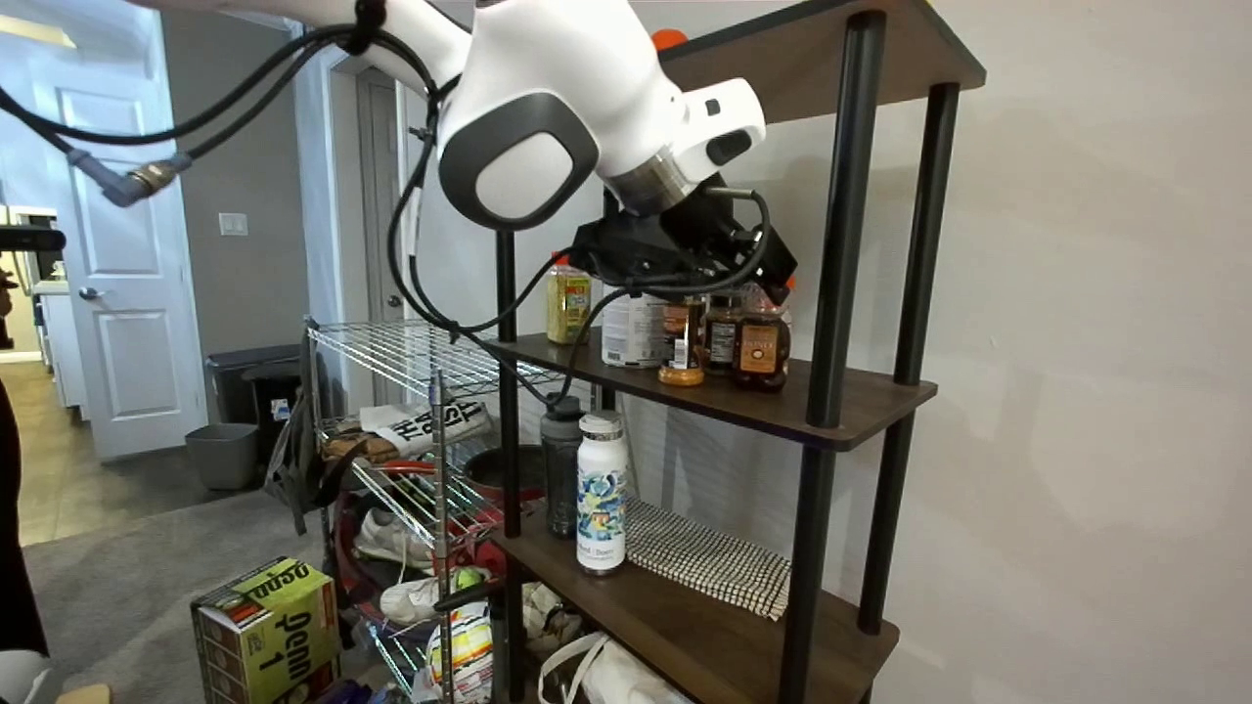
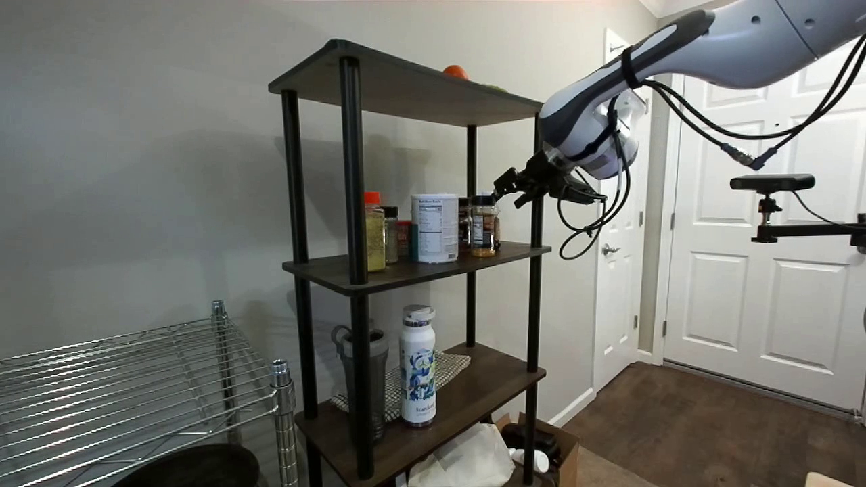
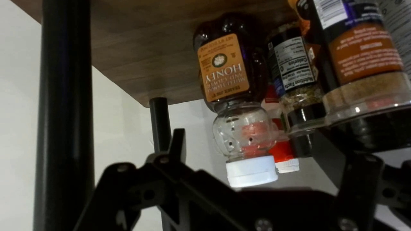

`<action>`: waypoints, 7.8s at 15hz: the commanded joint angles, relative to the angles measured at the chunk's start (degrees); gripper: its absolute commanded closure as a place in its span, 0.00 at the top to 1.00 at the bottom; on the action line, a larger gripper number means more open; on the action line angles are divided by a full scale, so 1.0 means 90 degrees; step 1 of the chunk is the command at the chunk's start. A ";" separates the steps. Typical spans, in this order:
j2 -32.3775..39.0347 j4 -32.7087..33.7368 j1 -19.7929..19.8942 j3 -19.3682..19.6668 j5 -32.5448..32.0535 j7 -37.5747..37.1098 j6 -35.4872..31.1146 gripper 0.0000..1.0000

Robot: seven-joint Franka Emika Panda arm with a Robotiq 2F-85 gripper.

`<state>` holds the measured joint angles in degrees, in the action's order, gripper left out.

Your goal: Move the bottle of honey to the left

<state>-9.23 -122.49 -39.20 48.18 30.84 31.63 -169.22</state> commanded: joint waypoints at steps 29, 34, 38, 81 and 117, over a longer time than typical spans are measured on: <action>0.1911 0.1441 -0.0996 0.1067 0.4076 0.2431 0.0006 0.47; 0.2091 0.1589 -0.0726 0.1105 0.4066 0.2355 0.0021 0.26; 0.1950 0.1545 -0.0654 0.1161 0.3837 0.2281 0.0013 0.17; -0.2800 -0.2060 0.3152 -0.2989 -0.0888 0.1756 0.3633 0.17; -0.1269 -0.0145 -0.1742 -0.1830 0.2903 0.2629 -0.1476 0.17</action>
<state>-20.31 -125.68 -48.75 26.43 53.86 48.51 -179.92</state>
